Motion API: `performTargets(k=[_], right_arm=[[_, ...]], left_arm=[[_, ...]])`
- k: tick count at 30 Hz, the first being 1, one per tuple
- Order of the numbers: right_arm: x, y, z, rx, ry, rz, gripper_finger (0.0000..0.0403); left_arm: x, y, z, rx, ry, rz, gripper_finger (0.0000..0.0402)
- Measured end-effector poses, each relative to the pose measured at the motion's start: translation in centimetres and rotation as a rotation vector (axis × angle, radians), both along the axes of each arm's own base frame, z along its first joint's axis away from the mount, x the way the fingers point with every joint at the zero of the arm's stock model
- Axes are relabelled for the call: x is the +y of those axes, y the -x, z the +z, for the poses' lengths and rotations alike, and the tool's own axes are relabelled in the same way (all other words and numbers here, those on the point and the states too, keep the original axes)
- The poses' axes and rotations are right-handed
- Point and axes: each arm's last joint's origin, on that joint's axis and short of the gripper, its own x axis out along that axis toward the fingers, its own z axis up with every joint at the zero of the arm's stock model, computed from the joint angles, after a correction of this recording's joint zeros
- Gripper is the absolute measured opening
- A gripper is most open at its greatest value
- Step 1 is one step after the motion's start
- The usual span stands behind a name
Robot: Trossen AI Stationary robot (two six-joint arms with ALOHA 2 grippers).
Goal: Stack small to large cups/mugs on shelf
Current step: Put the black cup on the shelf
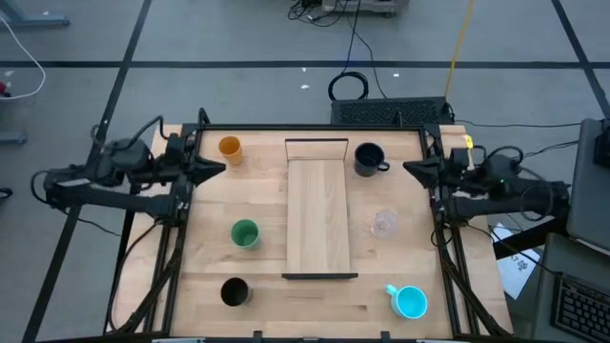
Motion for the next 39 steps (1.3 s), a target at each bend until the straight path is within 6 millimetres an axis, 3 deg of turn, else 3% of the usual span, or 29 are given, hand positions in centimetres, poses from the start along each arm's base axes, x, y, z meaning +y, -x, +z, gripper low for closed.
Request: performTargets(k=[5, 11, 14, 17, 21, 26, 30, 33, 39], right_arm=[[0.1, 0.3, 4.3, 0.145, -0.068, 0.04, 0.0], [0.5, 0.8, 7.6, 0.216, -0.069, 0.162, 0.0], [0.5, 1.7, 8.5, 0.234, -0.111, 0.195, 0.0], [0.6, 2.3, 8.5, 0.283, -0.152, 0.201, 0.0], [0.4, 2.8, 9.1, 0.25, -0.196, 0.158, 0.0], [0.3, 3.2, 9.8, 0.215, -0.193, 0.122, 0.0], [0.3, 3.3, 9.7, 0.237, -0.157, 0.12, 0.0], [0.3, 3.3, 9.5, 0.26, -0.151, 0.119, 0.0], [0.3, 3.4, 9.4, 0.261, -0.148, 0.125, 0.0]], left_arm=[[0.0, -1.5, 3.3, 0.128, 0.106, 0.02, 0.0026], [-0.2, -3.9, 3.8, 0.362, 0.331, 0.091, 0.0026], [-0.8, -5.7, 4.7, 0.409, 0.31, 0.06, 0.0026], [-1.1, -6.8, 5.5, 0.524, 0.193, 0.011, 0.0026], [-0.9, -7.0, 5.3, 0.839, 0.142, 0.003, 0.0027], [-1.8, -8.1, 6.4, 0.868, 0.073, -0.073, 0.0026], [-2.6, -9.7, 5.4, 0.946, 0.028, -0.064, 0.0033], [-3.0, -11.1, 4.5, 0.99, 0.016, -0.06, 0.0061], [-3.0, -12.3, 3.7, 1.031, -0.025, -0.022, 0.0153]])
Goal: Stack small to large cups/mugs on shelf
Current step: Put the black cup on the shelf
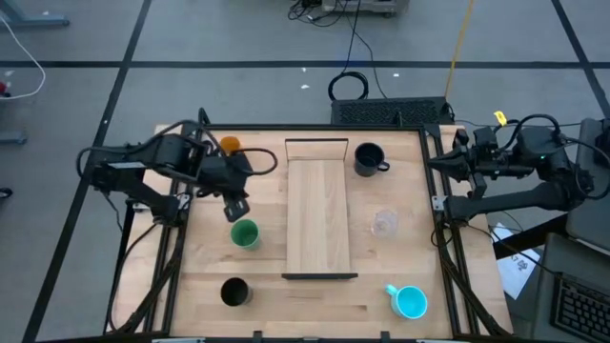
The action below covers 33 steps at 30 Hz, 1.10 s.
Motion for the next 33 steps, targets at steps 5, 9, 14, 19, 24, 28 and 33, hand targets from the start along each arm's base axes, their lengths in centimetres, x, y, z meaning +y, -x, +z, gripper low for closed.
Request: performTargets(k=[5, 9, 14, 19, 24, 28, 33], right_arm=[[0.0, 0.0, 0.0, -0.002, -0.001, 0.001, 0.0], [0.0, 0.0, 0.0, -0.002, 0.0, 0.001, 0.0], [0.0, 0.0, -0.1, 0.009, 0.0, 0.002, 0.0], [0.0, 0.1, -0.2, 0.025, 0.0, 0.004, 0.0], [0.0, 0.1, -0.2, 0.025, 0.004, 0.005, 0.0], [0.0, 0.1, -0.2, 0.024, -0.001, 0.007, 0.0], [0.1, 0.1, -0.2, 0.023, -0.014, 0.041, 0.0]], left_arm=[[-0.4, -0.4, -1.3, 0.066, 0.047, 0.069, 0.0205], [-1.5, -0.5, -3.5, 0.164, 0.086, 0.081, 0.0213], [-2.9, -0.3, -6.0, 0.262, 0.111, 0.113, 0.0214], [-4.2, -0.4, -7.2, 0.257, 0.132, 0.164, 0.0214], [-5.5, -0.8, -8.6, 0.208, 0.134, 0.192, 0.0214], [-6.3, -0.8, -10.1, 0.228, 0.15, 0.209, 0.0214], [-6.8, -0.5, -10.9, 0.249, 0.18, 0.244, 0.0214]])
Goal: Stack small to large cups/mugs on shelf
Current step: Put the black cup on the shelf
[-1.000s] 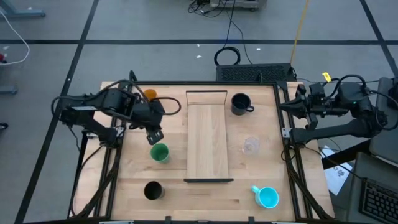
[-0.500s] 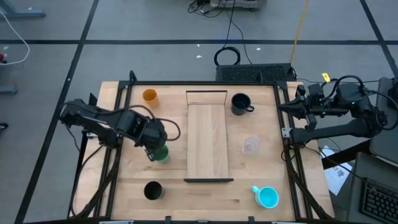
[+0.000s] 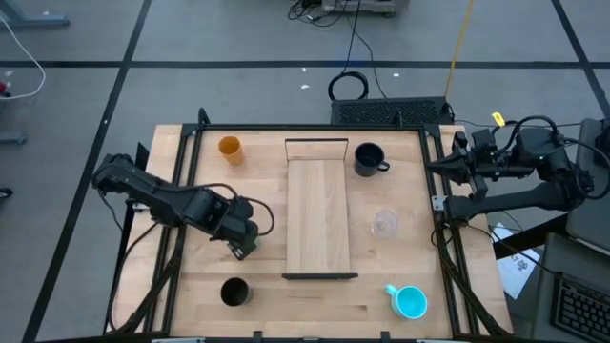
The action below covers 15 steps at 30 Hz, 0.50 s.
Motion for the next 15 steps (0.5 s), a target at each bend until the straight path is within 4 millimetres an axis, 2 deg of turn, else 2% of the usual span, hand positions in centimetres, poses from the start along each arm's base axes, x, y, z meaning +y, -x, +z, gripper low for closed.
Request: performTargets(k=[7, 15], right_arm=[[0.0, 0.0, 0.0, 0.001, 0.005, 0.01, 0.0], [0.0, 0.0, 0.0, 0.002, 0.03, 0.013, 0.0]], left_arm=[[-1.5, -0.2, 0.1, -0.058, 0.079, 0.013, 0.0214], [-3.3, 0.7, 0.1, -0.028, 0.141, 0.027, 0.0214]])
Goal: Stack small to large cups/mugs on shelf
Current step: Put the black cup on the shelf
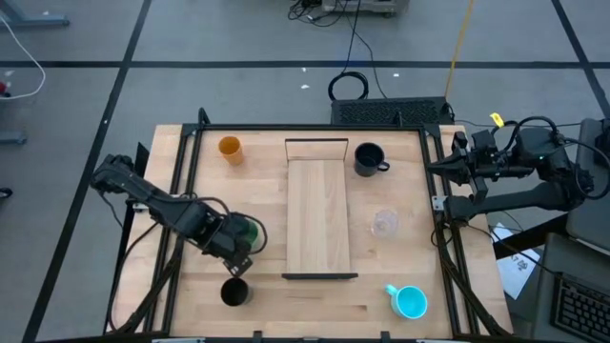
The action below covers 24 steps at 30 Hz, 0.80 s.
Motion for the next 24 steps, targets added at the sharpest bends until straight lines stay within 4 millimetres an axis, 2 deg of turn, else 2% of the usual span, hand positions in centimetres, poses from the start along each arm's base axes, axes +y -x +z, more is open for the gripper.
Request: performTargets(k=[12, 18, 24], right_arm=[[0.0, 0.0, -0.1, 0.006, 0.019, 0.002, 0.0], [0.0, 0.0, -0.2, 0.015, 0.019, 0.002, 0.0], [0.0, 0.0, -0.2, 0.015, 0.018, 0.002, 0.0]], left_arm=[[-2.0, 0.5, 0.2, -0.008, 0.106, 0.014, 0.0214], [-3.5, 0.4, 0.5, -0.076, 0.175, 0.002, 0.0214], [-5.0, 1.6, 0.5, -0.051, 0.186, 0.018, 0.0214]])
